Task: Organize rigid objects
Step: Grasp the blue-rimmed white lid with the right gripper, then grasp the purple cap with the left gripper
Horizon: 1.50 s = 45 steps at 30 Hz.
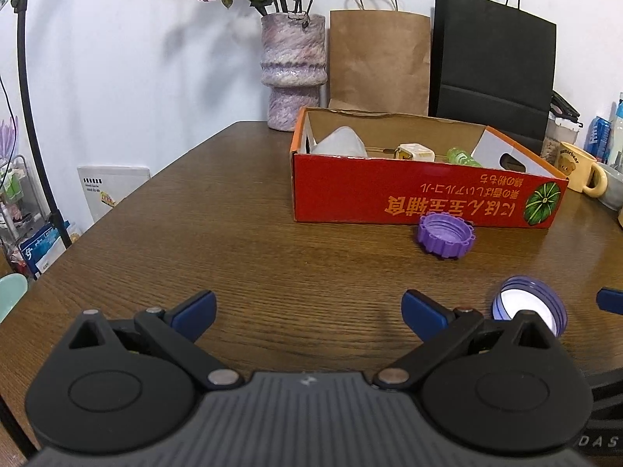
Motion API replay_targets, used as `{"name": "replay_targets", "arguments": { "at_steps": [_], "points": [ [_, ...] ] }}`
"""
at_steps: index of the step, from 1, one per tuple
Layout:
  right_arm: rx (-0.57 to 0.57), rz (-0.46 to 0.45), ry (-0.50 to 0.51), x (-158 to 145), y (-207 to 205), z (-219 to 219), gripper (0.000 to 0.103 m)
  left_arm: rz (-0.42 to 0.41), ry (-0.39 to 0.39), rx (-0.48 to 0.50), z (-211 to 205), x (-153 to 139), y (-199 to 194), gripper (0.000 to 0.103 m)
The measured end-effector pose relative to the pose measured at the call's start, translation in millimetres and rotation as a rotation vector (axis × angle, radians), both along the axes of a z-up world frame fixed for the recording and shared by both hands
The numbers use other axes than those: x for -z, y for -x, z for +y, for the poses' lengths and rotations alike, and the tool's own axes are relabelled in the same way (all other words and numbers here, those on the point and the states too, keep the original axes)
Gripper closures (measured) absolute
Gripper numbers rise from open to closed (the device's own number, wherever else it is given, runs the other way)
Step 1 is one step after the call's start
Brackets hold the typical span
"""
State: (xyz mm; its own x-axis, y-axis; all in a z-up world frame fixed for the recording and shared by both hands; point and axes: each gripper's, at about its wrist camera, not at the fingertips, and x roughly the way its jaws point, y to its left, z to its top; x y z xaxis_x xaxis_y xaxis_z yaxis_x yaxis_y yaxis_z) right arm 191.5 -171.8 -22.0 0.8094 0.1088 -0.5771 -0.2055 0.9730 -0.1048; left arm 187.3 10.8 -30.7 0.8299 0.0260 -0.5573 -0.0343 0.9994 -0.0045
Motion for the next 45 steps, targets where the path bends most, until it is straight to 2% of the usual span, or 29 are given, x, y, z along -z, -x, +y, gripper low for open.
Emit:
{"name": "replay_targets", "arguments": {
  "at_steps": [4, 7, 10, 11, 12, 31, 45],
  "points": [
    [0.005, 0.036, -0.032, 3, -13, -1, 0.000, 0.004, 0.005, -0.002, 1, 0, -1, 0.000],
    [0.003, 0.062, -0.052, 6, -22, -1, 0.005, 0.004, 0.009, -0.004, 2, 0, -1, 0.000],
    [-0.009, 0.081, -0.074, 8, -28, -1, 0.022, 0.001, 0.016, -0.003, 3, 0, 0, 0.000],
    [-0.016, 0.080, -0.085, 7, -28, -1, 0.034, 0.001, 0.017, -0.004, 3, 0, 0, 0.000],
    [-0.023, 0.075, -0.096, 7, -27, -2, 0.038, 0.001, 0.017, -0.004, 3, 0, 0, 0.000],
    [0.004, -0.041, -0.092, -4, -28, -9, 0.038, -0.015, 0.020, -0.016, 0, -6, -4, 0.000],
    [0.019, -0.099, -0.078, -12, -44, -22, 0.038, -0.031, 0.003, 0.009, -22, -18, -22, 0.000]
  ]
}}
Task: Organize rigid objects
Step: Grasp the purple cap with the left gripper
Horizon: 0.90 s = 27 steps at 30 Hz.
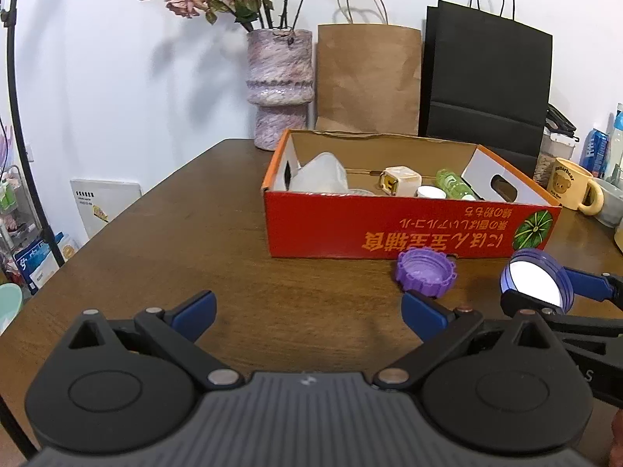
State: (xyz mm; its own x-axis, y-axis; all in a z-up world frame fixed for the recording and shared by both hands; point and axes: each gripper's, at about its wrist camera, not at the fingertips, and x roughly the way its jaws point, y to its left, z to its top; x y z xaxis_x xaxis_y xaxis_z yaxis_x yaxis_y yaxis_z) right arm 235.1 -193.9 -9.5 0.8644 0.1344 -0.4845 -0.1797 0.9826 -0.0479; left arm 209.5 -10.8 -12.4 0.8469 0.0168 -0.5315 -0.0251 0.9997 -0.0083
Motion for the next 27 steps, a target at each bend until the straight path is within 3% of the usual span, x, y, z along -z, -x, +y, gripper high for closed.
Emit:
{"name": "replay_targets", "arguments": {
  "at_steps": [12, 27],
  "points": [
    [0.049, -0.029, -0.034, -3, -21, -28, 0.038, 0.000, -0.025, 0.019, -33, -3, -24, 0.000],
    [0.088, -0.060, -0.071, -3, -46, -68, 0.038, 0.054, -0.059, 0.043, -84, 16, -65, 0.000]
  ]
}}
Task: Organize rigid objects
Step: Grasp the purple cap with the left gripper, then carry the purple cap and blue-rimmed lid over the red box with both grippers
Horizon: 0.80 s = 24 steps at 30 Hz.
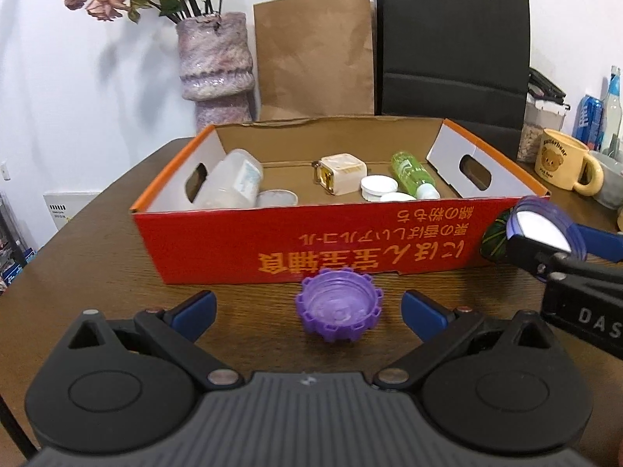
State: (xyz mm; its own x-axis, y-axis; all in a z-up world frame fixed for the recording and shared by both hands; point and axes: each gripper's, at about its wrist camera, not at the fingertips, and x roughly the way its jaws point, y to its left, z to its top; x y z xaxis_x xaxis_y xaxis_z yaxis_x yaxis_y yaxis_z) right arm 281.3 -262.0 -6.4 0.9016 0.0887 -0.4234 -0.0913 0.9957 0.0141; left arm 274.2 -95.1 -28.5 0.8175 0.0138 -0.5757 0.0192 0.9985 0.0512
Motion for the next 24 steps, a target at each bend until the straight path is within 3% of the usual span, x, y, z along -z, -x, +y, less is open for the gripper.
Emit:
{"name": "replay_targets", "arguments": {
  "at_steps": [6, 12, 15, 18, 24],
  "points": [
    [-0.011, -0.004, 0.008, 1, -5, -3, 0.038, 0.025, -0.023, -0.059, -9, 7, -17, 0.000],
    [-0.042, -0.015, 0.026, 1, -4, 2, 0.038, 0.053, -0.006, -0.057, -11, 11, -28, 0.001],
    [-0.048, -0.015, 0.032, 2, -3, 3, 0.038, 0.064, 0.004, -0.049, -12, 12, -32, 0.016],
    [-0.049, -0.015, 0.034, 3, -2, 4, 0.038, 0.087, 0.027, -0.034, -11, 14, -34, 0.047],
    [-0.047, -0.018, 0.038, 3, 0, 3, 0.038, 0.059, 0.036, -0.025, -9, 11, -27, 0.047]
  ]
}}
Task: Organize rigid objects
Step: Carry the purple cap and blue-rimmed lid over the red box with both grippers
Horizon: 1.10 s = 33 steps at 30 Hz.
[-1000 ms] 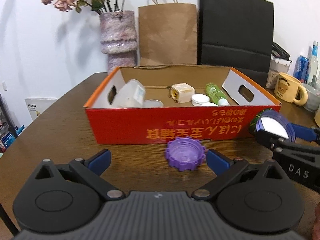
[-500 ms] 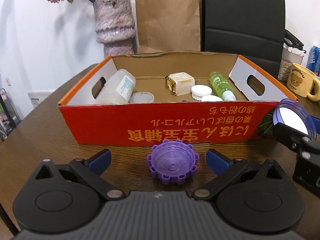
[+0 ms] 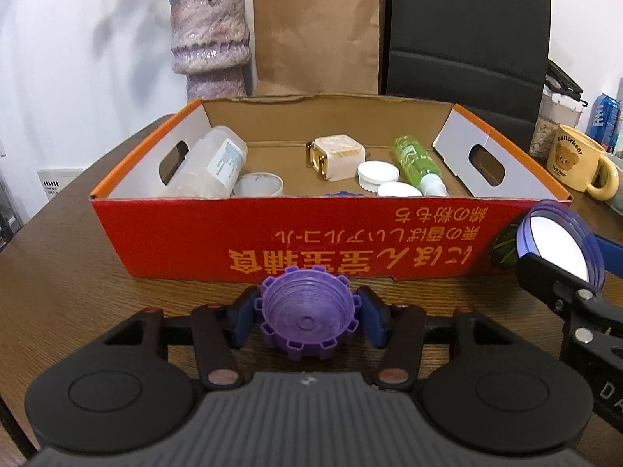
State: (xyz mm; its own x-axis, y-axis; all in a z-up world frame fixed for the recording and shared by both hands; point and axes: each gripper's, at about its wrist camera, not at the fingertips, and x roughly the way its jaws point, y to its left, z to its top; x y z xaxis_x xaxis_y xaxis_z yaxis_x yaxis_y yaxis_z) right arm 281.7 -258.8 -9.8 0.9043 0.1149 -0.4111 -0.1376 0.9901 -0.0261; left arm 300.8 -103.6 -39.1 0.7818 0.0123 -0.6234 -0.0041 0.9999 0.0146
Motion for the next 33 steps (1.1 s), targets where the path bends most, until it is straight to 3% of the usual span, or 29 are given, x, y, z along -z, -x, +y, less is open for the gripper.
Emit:
{"name": "replay_targets", "arguments": {
  "at_steps": [20, 33],
  "points": [
    [-0.005, -0.081, -0.001, -12, 14, 1, 0.038, -0.139, 0.005, 0.058, 3, -33, 32, 0.047],
    [-0.011, -0.161, 0.005, -32, 16, 12, 0.038, -0.248, 0.005, 0.042, 7, -61, 35, 0.047]
  ]
}}
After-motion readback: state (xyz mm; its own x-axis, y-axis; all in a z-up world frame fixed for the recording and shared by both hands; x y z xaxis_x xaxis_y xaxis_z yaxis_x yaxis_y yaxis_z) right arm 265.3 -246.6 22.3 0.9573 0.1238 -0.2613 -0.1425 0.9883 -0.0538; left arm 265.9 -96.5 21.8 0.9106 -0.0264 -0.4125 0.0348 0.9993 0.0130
